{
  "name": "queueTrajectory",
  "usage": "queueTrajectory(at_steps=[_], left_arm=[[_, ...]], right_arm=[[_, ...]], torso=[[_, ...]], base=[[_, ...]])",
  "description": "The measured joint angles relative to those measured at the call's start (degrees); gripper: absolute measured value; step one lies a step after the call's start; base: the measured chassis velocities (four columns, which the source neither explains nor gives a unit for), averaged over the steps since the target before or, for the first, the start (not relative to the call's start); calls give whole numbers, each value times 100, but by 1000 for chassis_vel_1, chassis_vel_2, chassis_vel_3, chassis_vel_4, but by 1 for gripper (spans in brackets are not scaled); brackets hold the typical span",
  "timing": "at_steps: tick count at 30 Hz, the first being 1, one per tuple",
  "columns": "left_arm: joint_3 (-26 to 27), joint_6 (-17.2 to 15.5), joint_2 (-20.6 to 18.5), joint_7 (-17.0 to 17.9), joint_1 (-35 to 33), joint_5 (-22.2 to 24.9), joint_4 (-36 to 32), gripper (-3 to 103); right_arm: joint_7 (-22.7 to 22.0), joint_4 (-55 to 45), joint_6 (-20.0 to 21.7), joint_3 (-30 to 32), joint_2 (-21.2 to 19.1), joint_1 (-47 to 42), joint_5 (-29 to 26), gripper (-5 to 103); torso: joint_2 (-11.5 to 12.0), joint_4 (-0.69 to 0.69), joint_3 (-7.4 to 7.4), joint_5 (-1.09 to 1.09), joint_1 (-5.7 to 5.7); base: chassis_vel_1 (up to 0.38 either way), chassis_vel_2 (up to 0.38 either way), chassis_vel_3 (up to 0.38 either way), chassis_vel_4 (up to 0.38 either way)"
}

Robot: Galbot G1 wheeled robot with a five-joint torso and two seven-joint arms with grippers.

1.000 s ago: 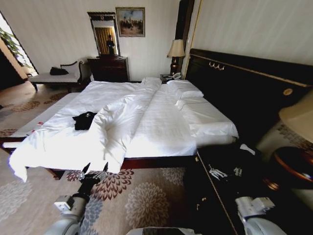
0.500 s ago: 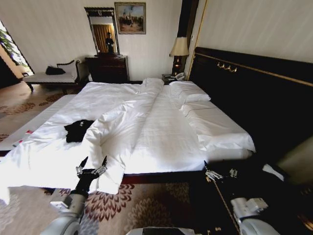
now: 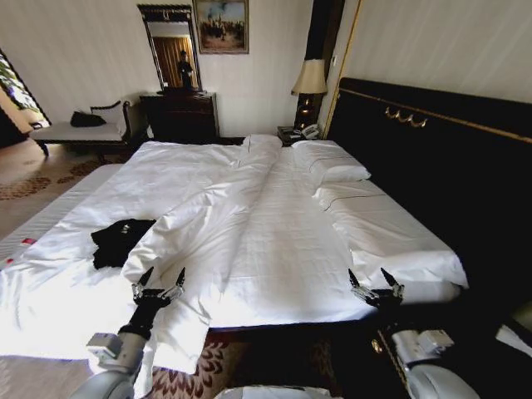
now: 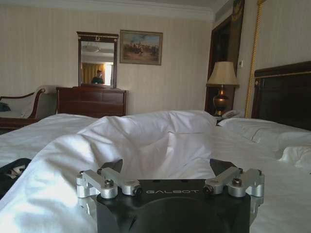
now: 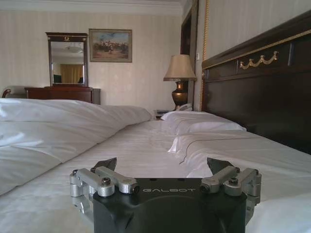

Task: Fold the clothes on the bed.

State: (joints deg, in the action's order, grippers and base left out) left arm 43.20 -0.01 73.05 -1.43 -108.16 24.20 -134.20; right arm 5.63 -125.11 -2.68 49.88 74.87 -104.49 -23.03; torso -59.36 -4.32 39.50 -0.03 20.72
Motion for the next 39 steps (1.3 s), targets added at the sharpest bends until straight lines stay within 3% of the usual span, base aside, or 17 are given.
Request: queueTrajectory(at_steps=[18,39], left_arm=[[72,-35,-52,-21,97,87,-29,100],[289,-53,-75,-79,148,473,-101,100]], right_arm=[[-262,22,43,-179,119,68,192,100],[-285,-15,43,-227,153,17,293,100]], torso=[[-1,-1,-1,1,-1],[-1,-1,0,0,0]], base=[[33,62,-45,-62],[221,214,-215,-230]])
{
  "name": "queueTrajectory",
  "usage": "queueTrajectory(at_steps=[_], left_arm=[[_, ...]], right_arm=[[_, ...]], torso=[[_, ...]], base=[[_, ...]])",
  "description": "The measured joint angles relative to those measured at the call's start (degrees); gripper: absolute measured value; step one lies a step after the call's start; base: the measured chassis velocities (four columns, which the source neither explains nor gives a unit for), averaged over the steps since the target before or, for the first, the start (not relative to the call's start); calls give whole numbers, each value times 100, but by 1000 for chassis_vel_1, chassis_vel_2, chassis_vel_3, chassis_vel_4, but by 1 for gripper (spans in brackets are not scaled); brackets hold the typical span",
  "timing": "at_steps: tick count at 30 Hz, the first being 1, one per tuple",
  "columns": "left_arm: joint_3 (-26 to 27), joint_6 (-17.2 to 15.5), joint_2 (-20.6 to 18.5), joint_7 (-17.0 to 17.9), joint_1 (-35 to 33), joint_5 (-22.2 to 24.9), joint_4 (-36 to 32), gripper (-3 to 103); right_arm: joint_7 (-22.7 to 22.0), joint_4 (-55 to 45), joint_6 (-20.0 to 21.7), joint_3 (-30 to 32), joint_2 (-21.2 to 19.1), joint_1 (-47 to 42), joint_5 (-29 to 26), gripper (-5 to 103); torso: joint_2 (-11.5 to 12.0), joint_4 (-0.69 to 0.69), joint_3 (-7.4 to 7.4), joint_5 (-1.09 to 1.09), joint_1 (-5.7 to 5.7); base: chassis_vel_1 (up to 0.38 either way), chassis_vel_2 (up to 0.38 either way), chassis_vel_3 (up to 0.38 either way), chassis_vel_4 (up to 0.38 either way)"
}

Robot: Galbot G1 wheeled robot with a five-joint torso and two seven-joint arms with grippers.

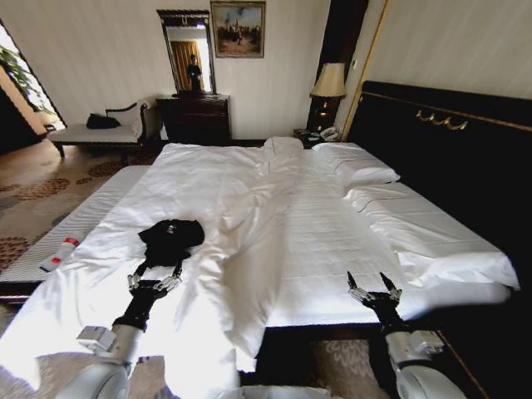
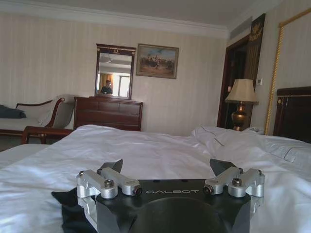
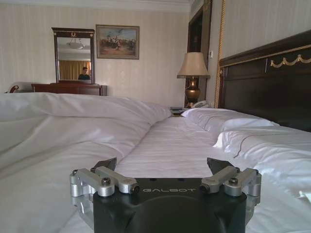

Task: Fold the clothes on the bed.

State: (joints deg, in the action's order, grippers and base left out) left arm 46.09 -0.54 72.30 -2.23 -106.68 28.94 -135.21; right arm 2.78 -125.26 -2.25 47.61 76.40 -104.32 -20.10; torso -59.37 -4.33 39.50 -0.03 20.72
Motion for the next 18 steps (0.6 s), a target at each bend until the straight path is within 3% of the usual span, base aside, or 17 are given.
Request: queueTrajectory(at_steps=[18], left_arm=[[-20,43,115,-16,-94,-17,51,100]], right_arm=[[-6,-245,59,105,-14,-81,-159,100]], torso=[[0,-1,-1,-2,0]], base=[[206,211,-208,-209]])
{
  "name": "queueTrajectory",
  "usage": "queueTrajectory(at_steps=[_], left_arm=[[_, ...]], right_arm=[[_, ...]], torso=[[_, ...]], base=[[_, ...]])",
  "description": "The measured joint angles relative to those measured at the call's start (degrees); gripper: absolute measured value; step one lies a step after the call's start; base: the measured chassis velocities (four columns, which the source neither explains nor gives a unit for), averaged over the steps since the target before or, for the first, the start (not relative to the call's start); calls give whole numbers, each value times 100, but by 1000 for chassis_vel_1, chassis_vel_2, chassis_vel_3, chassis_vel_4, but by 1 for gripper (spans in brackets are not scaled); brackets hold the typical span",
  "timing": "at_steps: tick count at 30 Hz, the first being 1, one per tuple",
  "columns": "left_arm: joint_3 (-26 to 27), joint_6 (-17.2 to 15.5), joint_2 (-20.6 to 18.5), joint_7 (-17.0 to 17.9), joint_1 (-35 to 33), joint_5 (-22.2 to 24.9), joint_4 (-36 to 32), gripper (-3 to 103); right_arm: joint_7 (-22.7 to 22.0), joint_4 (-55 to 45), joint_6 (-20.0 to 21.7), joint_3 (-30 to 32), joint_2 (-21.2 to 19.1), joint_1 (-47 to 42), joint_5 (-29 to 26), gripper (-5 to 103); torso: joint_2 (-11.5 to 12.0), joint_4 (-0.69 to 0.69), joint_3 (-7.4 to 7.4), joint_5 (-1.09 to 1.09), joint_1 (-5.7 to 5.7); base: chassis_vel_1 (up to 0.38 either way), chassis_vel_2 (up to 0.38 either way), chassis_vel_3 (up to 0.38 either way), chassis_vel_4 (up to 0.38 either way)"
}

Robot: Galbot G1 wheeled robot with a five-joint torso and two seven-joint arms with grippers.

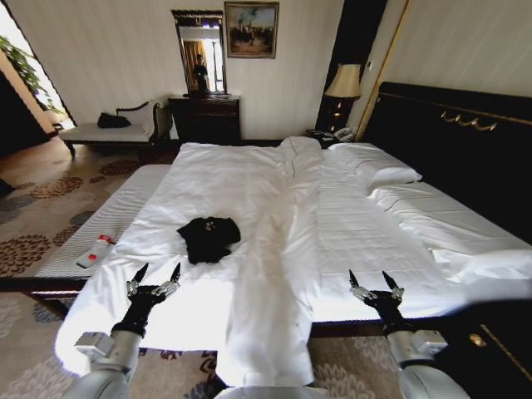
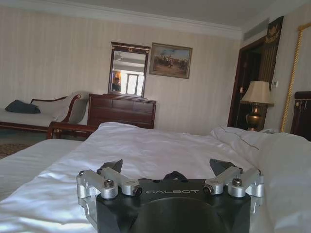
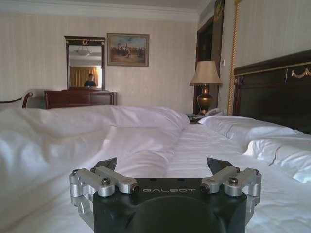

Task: Fold the clothes on the bed.

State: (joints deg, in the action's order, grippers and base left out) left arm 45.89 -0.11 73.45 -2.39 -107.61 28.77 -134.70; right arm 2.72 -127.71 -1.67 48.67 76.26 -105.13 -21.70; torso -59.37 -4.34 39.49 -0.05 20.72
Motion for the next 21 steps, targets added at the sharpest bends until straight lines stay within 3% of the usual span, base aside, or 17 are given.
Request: queueTrajectory(at_steps=[9,16,21], left_arm=[[17,36,23,-7,-32,2,29,100],[84,80,69,-38,-112,34,41,100],[144,111,53,-48,-167,77,37,100]], right_arm=[[-152,-588,275,-72,35,-229,-18,100],[-335,-1388,718,-821,83,-584,-114,100],[-339,-1537,756,-995,30,-616,93,100]], torso=[[1,1,1,2,0],[1,1,1,0,0],[1,2,0,1,0]], base=[[58,63,-59,-65],[0,0,0,0],[0,0,0,0]])
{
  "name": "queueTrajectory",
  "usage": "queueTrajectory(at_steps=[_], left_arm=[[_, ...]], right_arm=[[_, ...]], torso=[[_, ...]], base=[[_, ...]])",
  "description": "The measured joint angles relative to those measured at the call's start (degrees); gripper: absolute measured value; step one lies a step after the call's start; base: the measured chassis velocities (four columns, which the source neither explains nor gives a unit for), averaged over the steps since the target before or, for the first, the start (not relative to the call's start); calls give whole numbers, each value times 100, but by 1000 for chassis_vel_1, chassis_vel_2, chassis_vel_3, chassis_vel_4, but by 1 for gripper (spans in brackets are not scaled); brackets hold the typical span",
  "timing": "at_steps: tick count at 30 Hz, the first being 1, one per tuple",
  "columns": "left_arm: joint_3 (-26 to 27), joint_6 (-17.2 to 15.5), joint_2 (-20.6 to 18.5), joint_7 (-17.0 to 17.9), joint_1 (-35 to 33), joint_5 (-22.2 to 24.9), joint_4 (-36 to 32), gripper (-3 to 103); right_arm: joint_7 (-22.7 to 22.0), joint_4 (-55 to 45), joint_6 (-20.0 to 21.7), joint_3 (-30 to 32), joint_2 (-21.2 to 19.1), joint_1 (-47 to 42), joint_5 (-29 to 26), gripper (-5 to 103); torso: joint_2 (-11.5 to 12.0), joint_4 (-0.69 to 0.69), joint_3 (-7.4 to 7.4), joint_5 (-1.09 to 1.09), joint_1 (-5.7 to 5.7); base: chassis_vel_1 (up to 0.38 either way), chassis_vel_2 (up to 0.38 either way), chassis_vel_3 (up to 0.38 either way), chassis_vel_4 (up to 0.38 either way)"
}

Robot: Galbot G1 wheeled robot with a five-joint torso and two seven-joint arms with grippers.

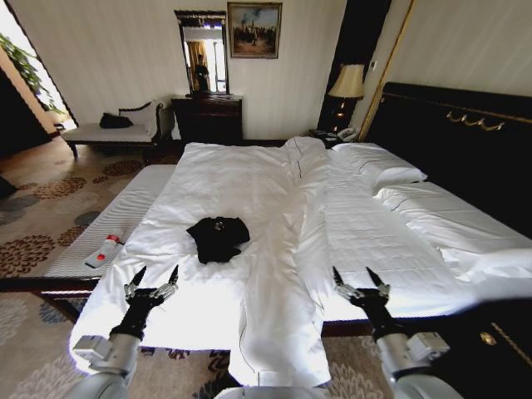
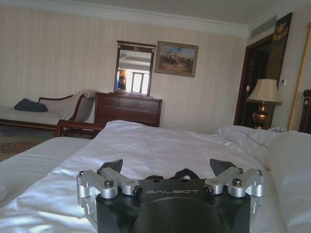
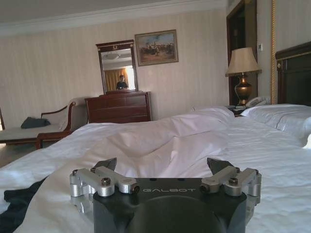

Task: Fold the clothes on the bed.

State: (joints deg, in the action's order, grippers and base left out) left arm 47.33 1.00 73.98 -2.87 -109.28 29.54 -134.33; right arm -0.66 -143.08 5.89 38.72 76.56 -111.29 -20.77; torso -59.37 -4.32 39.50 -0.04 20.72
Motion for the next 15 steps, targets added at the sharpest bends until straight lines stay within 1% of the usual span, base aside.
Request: queueTrajectory(at_steps=[3,12,15], left_arm=[[17,4,-47,-3,-2,35,-3,100],[-26,8,-27,-3,5,27,2,100],[-29,8,-26,-3,6,25,2,100]], right_arm=[[-23,132,-50,27,-14,41,157,100],[-36,325,-89,68,-24,102,181,100],[-37,327,-92,93,-35,113,122,100]], torso=[[0,-1,0,2,0],[0,-1,0,1,0],[0,-1,0,2,0]], base=[[0,0,0,0],[0,0,0,0],[52,63,-60,-56]])
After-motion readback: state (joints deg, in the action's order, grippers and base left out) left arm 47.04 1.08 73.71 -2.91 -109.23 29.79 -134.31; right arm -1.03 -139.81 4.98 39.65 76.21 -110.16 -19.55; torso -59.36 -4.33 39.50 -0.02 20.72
